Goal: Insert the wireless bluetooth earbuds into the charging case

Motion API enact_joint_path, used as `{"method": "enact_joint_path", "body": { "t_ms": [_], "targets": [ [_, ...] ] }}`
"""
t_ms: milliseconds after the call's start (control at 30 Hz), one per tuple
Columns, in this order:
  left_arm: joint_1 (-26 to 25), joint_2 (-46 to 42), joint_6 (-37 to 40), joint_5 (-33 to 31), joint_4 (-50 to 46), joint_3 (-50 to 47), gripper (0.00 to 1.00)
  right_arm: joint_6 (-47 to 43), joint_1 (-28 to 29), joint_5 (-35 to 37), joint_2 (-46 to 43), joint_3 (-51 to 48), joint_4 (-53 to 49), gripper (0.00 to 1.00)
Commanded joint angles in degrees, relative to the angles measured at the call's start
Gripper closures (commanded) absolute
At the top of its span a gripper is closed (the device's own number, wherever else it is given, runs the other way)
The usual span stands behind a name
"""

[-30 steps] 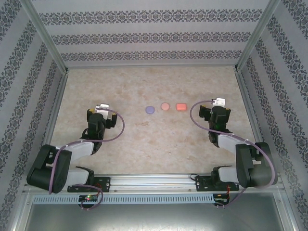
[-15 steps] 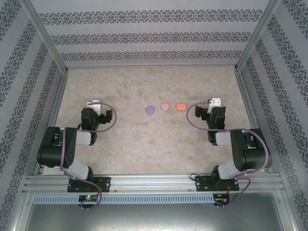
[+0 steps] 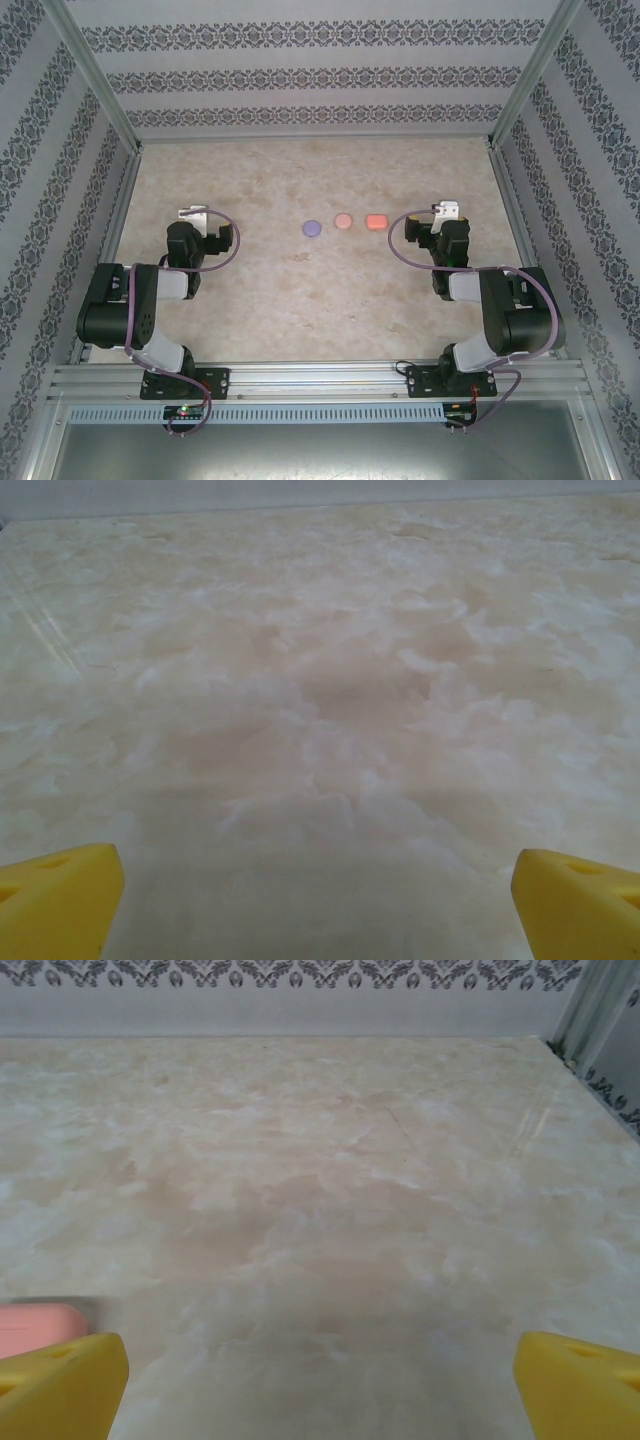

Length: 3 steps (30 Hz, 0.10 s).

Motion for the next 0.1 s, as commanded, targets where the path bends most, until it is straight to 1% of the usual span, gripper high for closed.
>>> {"method": "enact_joint_path", "body": {
  "t_ms": [0, 67],
  "targets": [
    [-0.4, 0.05, -1.08, -0.23, -0.18, 0.52, 0.01, 0.28, -0.86, -2.94, 0.4, 1.3, 0.1, 0.02],
    [-0.44, 0.05, -1.06, -0.26, -0.16, 0.53, 0.01, 0.0, -0.77, -3.02, -0.07, 0.44, 1.43, 0.02]
  ]
}}
